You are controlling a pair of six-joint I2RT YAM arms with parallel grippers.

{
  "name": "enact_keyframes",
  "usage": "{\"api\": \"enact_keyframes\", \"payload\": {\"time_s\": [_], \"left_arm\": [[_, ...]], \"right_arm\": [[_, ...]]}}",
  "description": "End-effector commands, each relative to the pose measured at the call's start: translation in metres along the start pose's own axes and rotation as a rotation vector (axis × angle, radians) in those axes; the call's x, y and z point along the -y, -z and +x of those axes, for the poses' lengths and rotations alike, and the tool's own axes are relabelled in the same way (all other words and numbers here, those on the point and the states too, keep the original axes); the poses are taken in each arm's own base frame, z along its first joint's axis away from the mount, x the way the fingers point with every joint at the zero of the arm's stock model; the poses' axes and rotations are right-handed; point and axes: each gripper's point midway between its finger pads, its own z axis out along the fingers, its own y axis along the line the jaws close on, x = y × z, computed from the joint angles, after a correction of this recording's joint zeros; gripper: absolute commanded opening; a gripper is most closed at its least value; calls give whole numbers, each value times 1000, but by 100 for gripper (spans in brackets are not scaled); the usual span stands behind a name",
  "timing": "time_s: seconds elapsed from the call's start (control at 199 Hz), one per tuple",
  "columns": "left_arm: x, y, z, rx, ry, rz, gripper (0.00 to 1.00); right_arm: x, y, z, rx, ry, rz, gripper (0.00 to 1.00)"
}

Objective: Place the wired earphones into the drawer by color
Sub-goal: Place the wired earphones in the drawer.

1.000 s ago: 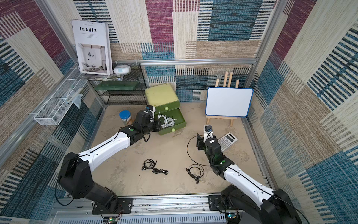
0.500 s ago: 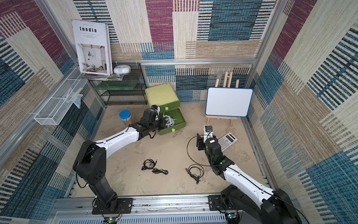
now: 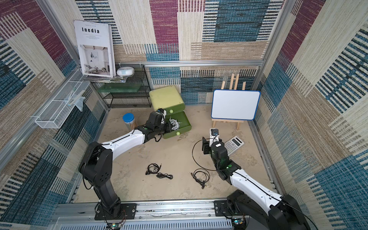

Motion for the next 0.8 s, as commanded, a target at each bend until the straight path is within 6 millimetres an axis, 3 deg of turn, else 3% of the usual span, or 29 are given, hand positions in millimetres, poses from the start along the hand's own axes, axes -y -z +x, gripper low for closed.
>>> {"api": "enact_keyframes", "payload": {"time_s": [0.0, 0.246, 0.436, 0.797], "left_arm": [[6, 5, -7, 12, -2, 21, 21], [14, 23, -14, 31, -20, 37, 40], [19, 47, -18, 60, -46, 53, 54], [-8, 107, 10, 111, -137, -15, 82]], "right_arm": [[1, 1, -5, 26, -7, 4, 64], [-1, 1, -4, 33, -2, -9, 64], [-8, -5, 1, 8, 8, -33, 64], [-34, -19, 2, -63, -25, -143, 64]]}}
